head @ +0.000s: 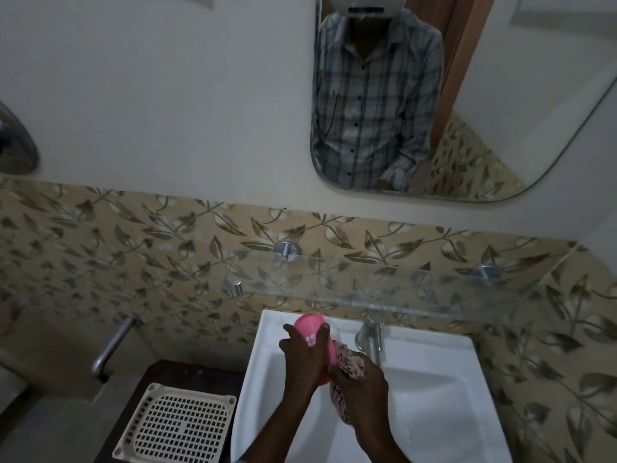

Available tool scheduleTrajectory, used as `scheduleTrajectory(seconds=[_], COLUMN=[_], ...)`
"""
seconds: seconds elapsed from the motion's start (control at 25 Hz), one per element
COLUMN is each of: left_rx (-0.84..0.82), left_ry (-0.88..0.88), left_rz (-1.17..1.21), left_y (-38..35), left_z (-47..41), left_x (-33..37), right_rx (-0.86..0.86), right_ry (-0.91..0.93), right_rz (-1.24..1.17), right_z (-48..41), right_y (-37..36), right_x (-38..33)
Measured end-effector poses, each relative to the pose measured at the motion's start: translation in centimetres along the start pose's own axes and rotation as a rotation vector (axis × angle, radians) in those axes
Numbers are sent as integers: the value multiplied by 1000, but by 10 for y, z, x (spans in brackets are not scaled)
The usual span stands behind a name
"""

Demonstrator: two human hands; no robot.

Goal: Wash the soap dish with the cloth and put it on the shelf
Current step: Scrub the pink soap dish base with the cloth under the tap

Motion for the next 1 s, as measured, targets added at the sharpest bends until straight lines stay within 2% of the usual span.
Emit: scheduleTrajectory(seconds=[0.08,0.2,0.32,0.4,0.44,0.52,0.6,0.72,0.8,0.84,0.92,1.0], left_rx=[-71,-233,-367,-456,-502,-595,-627,-615,-677,-727,-799,-808], left_ry=[80,212,270,287,297,324,324,329,332,324,288,281], left_rz=[100,417,706,808,817,831,865,882,800,750,648,627], left_y=[-9,-25,-24,-19,-17,-20,-25,-26,-24,-24,-26,-27], left_z=[-1,6,1,-3,-4,-2,-1,-7,-4,0,8,9], left_x=[-6,-11,-11,-12,-14,-18,-16,-12,-12,-13,-17,-15], right_rx=[-38,-90,-146,-122,-97,-95,-167,-416,-569,-652,-696,-667], right_ry=[25,22,-49,-41,-7,169,454,896,1247,1347,1487,1507], right_rz=[33,-9,-114,-186,-141,63,290,592,724,762,843,869], right_z=[0,-1,-7,-15,-21,-31,-25,10,32,32,16,-1], right_y=[-4,-7,-7,6,12,18,0,-41,-40,-34,-23,-21], right_x=[2,1,1,-7,-14,-34,-64,-67,-53,-49,-55,-66])
Point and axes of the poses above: each hand's wrist, its own z-axis away from the middle knuckle, its own y-axis out of the back of the hand, x = y × z, the point moved 9 cm from there along -z, towards the middle knuckle, and after that the axes turned 6 degrees about -z, right-handed, at the moved point
